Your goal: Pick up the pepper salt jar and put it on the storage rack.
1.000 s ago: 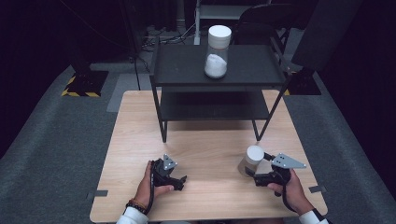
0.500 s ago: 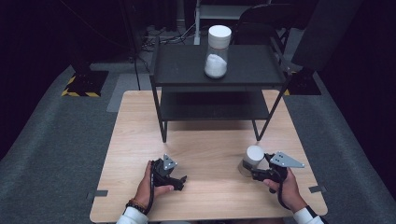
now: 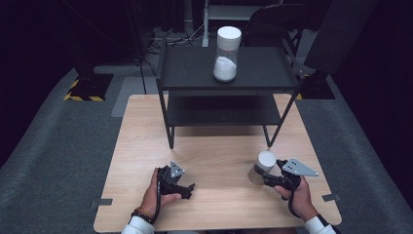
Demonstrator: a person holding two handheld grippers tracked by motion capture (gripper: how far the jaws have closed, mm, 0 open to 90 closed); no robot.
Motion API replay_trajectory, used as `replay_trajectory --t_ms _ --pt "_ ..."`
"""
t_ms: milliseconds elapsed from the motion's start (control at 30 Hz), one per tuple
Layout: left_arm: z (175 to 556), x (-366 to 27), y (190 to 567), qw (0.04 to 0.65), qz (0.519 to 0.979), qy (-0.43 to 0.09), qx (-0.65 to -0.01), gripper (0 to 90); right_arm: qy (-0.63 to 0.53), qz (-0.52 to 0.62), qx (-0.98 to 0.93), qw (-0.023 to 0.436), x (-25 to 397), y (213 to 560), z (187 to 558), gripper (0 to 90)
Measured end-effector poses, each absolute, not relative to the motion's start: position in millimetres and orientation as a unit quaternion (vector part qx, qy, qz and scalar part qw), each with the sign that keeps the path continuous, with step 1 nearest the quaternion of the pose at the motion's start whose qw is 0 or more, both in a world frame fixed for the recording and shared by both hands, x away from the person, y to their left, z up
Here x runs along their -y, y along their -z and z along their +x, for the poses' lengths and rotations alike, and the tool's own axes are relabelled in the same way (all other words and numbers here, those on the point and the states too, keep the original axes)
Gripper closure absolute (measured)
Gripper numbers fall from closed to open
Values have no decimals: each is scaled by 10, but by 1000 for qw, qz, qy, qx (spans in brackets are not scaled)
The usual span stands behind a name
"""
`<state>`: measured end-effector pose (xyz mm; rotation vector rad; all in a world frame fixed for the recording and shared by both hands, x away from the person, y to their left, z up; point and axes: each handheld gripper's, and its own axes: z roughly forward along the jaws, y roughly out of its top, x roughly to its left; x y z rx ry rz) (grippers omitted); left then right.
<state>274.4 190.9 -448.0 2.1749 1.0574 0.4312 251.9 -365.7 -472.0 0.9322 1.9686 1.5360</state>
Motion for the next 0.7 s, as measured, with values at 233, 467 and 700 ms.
replay_trajectory --t_ms 233,467,700 --pt "2745 -1909 4480 336 834 -165 -405 8 -557 346 -716 241 3644 4685 2498 340" --pt "2745 -1909 4481 336 834 -165 -405 8 -563 345 -709 248 3624 4565 2463 340" --pt "2744 -1909 4480 336 834 -165 -405 8 -567 351 -703 245 3603 4331 2463 340"
